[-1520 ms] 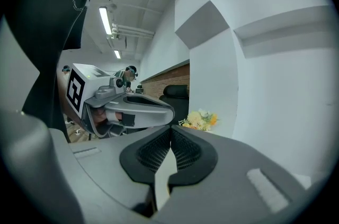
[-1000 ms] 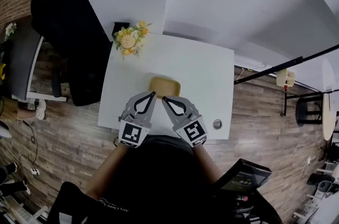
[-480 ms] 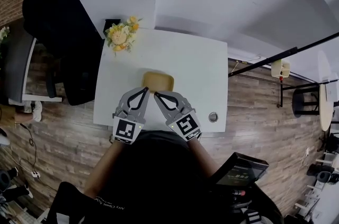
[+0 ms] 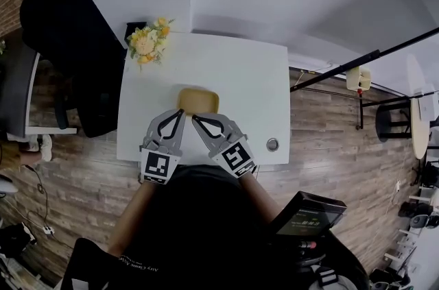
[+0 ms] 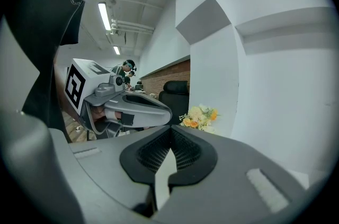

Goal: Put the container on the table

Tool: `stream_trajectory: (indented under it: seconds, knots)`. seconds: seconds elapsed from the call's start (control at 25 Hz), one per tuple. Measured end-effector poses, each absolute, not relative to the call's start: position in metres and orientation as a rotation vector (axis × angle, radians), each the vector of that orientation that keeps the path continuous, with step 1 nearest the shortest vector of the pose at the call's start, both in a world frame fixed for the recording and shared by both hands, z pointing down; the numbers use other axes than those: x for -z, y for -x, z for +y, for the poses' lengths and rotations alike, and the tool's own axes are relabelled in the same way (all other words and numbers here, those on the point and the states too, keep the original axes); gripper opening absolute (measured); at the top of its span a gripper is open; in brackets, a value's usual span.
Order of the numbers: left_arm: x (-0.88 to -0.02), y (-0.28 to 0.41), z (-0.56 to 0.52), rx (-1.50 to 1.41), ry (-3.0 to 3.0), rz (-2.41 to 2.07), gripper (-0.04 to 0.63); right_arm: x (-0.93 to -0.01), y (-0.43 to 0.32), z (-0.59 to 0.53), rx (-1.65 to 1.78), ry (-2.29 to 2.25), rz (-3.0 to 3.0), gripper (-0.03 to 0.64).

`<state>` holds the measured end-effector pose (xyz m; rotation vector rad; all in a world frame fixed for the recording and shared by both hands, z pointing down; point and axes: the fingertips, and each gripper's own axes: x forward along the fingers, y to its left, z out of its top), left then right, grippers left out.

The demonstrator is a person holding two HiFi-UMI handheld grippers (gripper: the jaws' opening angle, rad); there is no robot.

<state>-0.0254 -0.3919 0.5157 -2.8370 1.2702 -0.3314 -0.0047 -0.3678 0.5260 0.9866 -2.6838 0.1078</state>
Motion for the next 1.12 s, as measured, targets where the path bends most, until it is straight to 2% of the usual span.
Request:
stream_trajectory:
  seconds: [1.12]
  knots:
    - [-0.528, 0.027, -0.396, 0.402, 2.826, 1.284, -0.002, -0.543, 0.003, -0.369, -0.111, -0.902, -2.647, 0.012]
